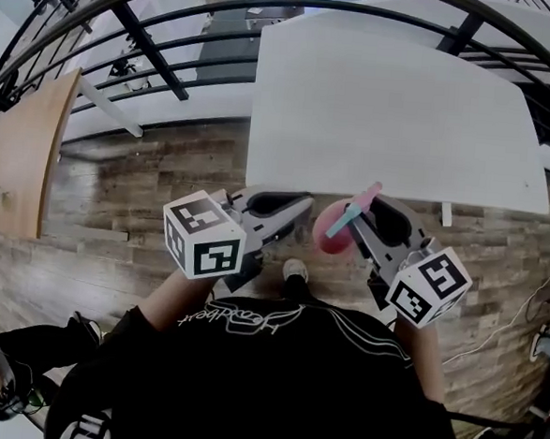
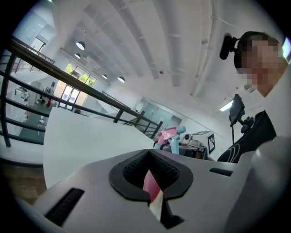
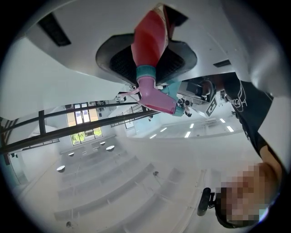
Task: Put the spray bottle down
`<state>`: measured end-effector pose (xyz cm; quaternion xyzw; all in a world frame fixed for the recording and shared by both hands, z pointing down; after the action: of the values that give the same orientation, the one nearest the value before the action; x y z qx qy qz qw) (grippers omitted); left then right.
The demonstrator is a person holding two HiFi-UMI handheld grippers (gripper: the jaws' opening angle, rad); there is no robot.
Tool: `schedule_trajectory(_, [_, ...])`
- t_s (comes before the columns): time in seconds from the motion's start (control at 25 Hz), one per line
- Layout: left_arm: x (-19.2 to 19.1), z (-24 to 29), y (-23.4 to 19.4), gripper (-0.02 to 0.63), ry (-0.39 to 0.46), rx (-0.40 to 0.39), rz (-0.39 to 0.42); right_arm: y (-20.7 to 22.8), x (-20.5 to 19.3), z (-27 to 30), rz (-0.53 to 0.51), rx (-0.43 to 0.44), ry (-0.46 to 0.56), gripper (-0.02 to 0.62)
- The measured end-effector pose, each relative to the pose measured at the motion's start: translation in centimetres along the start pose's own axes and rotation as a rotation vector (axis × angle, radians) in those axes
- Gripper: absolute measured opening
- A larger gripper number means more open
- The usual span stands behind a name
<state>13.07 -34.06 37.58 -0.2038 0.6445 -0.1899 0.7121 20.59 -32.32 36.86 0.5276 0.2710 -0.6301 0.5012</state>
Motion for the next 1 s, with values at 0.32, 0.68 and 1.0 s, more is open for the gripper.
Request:
schedule_trajectory(0.32, [2.6, 2.4, -5.4, 0.008, 0.01, 0.048, -0.02, 5.5, 1.8, 4.6, -0.021, 0.012, 0.002, 0.133])
schedule_trajectory(0.68, [4.2, 2.1, -8.8, 0.008, 0.027, 0.09, -0.041, 7.5, 4.5, 9.4, -0.079, 0.044, 0.04, 0.133])
schedule_trajectory(1.0, [4.7, 1.5, -11.5, 0.008, 0.04, 0.108, -0.047, 8.9, 7.6, 12.7, -0.162, 0.005, 0.137, 0.133])
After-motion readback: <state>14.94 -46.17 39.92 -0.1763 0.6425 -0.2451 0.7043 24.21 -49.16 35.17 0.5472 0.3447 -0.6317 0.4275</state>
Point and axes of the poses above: the fingertips, and each gripper's own axes: z forward along the fingers, y to its right, x out of its top, the point moved 1 cm from there along -z, backward along the fingers, and after that the axes turned 13 degrees about -x, right-handed, at the moved point
